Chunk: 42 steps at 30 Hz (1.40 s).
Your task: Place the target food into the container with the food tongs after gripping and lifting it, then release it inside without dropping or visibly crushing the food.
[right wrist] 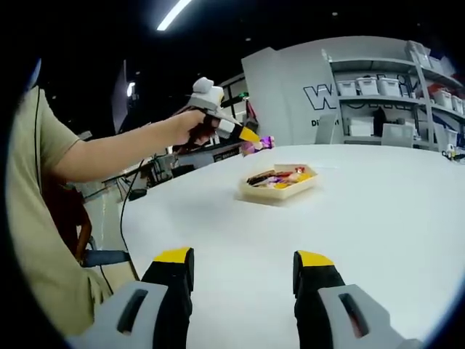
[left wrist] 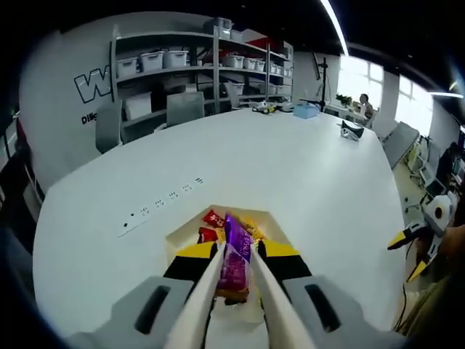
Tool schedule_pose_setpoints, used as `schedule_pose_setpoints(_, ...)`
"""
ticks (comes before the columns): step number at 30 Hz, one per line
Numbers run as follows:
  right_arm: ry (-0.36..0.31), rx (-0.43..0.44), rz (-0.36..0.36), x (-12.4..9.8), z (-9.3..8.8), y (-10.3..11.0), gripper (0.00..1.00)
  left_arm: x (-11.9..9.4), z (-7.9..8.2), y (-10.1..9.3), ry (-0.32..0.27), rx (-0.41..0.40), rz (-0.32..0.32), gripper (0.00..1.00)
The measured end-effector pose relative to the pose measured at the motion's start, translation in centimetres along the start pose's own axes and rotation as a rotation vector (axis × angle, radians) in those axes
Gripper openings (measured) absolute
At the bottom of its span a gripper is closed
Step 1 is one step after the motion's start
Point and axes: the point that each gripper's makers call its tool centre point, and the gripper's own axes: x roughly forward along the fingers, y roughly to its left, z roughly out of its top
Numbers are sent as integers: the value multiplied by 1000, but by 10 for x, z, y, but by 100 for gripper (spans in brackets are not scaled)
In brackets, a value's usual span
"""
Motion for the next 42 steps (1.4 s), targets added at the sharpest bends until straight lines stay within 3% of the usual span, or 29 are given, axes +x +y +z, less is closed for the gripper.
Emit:
schedule_pose_setpoints(19, 2, 6, -11, -4, -1, -5, 52, 23, 18, 3, -16, -15, 24, 22)
schedule_pose_setpoints(42, 6, 1, 2, 0, -1, 1, 52, 10, 4, 6, 7, 14, 45, 23)
